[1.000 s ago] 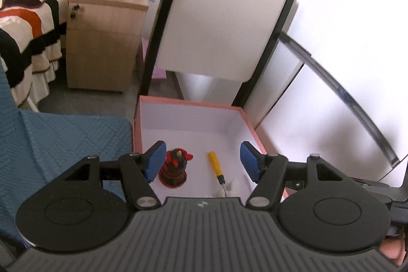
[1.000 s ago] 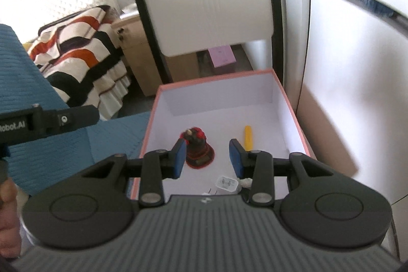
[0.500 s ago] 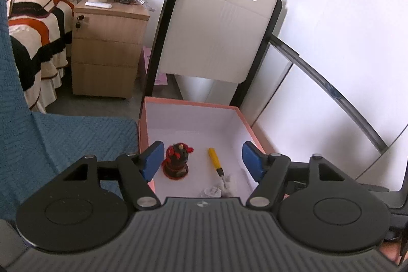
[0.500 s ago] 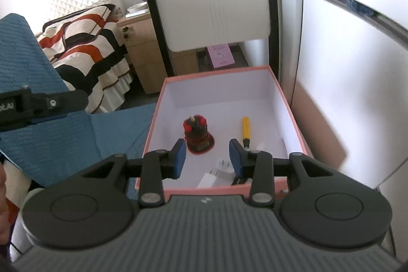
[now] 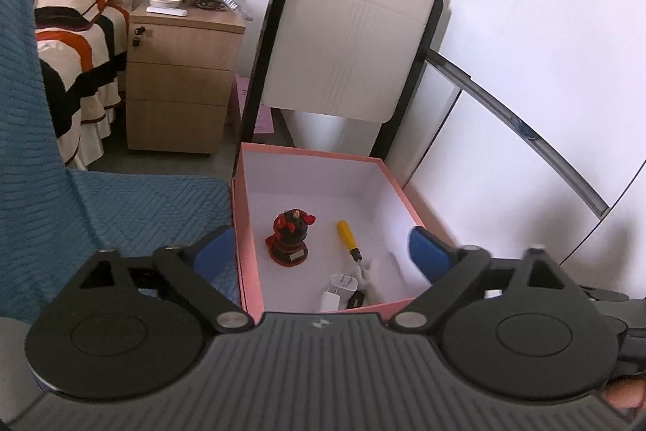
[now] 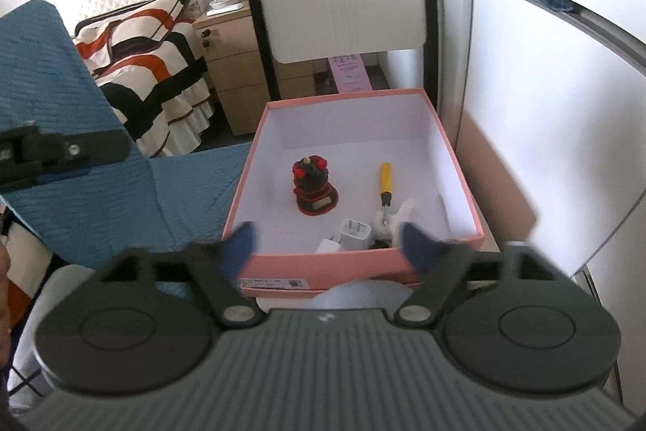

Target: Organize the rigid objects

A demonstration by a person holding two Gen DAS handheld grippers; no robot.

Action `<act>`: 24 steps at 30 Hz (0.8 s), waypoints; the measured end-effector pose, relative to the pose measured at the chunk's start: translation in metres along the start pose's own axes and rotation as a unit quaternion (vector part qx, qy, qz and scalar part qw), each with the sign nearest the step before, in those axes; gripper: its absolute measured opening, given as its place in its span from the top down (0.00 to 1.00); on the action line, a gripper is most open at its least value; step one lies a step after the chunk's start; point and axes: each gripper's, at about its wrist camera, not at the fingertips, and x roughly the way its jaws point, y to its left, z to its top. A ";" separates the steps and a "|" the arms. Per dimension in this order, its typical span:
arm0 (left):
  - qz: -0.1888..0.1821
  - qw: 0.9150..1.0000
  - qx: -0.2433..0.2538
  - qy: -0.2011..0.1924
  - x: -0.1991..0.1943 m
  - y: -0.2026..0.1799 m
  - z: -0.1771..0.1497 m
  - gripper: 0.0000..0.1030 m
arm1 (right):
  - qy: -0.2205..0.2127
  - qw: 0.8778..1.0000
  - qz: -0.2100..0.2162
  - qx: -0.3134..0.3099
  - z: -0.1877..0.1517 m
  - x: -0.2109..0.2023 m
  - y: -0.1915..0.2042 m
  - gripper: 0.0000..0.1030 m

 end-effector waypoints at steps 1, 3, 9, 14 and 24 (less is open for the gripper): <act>0.004 1.000 -0.002 -0.003 -0.001 0.001 -0.001 0.03 | 0.001 1.000 0.001 0.002 -0.001 0.000 -0.001 0.13; 0.009 1.000 -0.005 -0.003 -0.002 0.002 -0.001 0.03 | 0.000 1.000 0.006 0.005 -0.002 -0.001 -0.002 0.13; 0.026 1.000 -0.006 -0.001 0.003 -0.001 -0.005 0.03 | -0.002 1.000 0.003 0.001 -0.002 0.001 0.001 0.13; 0.028 1.000 0.001 0.011 0.009 -0.004 -0.007 0.03 | 0.003 1.000 -0.003 0.005 -0.005 0.003 -0.001 0.13; 0.033 0.999 -0.011 0.025 0.013 -0.004 -0.006 0.03 | 0.009 1.000 -0.002 0.013 -0.008 0.005 -0.006 0.13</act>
